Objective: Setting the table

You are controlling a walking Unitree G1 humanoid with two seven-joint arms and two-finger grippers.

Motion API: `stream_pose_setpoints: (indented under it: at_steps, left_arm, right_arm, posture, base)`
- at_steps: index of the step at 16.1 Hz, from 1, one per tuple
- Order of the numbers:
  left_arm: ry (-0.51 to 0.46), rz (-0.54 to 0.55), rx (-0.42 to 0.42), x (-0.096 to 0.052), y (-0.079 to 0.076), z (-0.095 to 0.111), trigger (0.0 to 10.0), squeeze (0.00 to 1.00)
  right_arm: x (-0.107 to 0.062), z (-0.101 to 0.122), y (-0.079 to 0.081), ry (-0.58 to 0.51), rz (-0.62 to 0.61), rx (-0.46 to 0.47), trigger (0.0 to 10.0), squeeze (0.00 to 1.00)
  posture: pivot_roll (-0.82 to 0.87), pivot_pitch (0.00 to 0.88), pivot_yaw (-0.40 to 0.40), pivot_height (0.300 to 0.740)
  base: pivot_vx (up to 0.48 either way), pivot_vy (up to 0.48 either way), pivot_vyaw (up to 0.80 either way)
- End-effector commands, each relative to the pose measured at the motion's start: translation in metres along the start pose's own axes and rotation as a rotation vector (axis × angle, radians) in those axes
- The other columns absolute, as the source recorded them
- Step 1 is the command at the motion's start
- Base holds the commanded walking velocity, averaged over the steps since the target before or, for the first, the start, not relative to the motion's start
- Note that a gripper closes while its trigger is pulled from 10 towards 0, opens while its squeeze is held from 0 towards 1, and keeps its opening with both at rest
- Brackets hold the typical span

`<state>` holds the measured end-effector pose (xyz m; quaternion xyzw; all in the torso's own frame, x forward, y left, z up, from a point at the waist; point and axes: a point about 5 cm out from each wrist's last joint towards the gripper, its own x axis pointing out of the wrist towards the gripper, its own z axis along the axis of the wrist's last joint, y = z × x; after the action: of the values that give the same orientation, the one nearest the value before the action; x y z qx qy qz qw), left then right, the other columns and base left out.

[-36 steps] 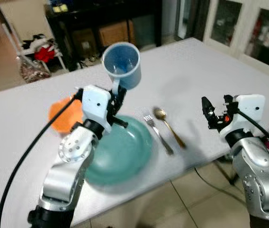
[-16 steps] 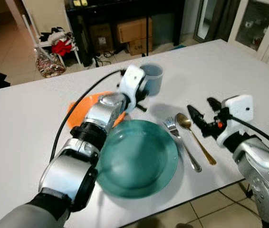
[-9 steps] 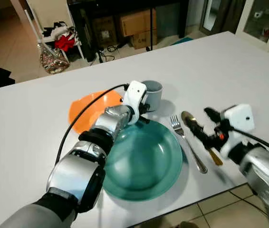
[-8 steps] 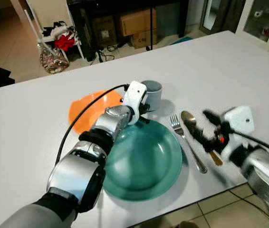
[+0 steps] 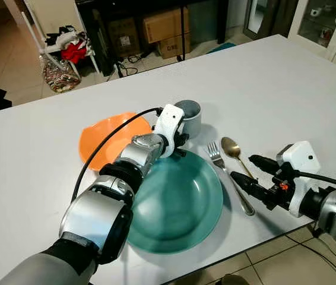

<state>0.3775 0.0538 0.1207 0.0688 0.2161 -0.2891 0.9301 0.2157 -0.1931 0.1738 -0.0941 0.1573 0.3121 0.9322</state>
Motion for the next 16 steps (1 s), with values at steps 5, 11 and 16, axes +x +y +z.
stream_pose_setpoints:
  at_steps: [5, 11, 16]
  left_arm:
    - [-0.064, 0.045, -0.007, -0.012, 0.022, 0.018, 10.0, 1.0]
    - [-0.228, -0.066, -0.046, -0.064, 0.002, 0.046, 10.0, 0.0]
    - [-0.516, 0.282, -0.13, -0.132, 0.019, 0.063, 10.0, 0.0]
  right_arm:
    - [0.001, 0.01, 0.001, -0.03, 0.036, -0.004, 10.0, 0.0]
    - [0.012, 0.014, 0.008, -0.05, 0.094, -0.001, 10.0, 0.0]
    - [0.027, 0.024, 0.017, -0.187, -0.028, -0.058, 10.0, 0.0]
  posture:
    - [-0.21, 0.029, 0.135, 0.74]
    - [-0.16, 0.0, 0.099, 0.74]
    - [-0.14, 0.0, 0.111, 0.74]
  base:
    - [0.0, 0.0, 0.0]
    - [0.0, 0.0, 0.0]
    - [0.0, 0.0, 0.32]
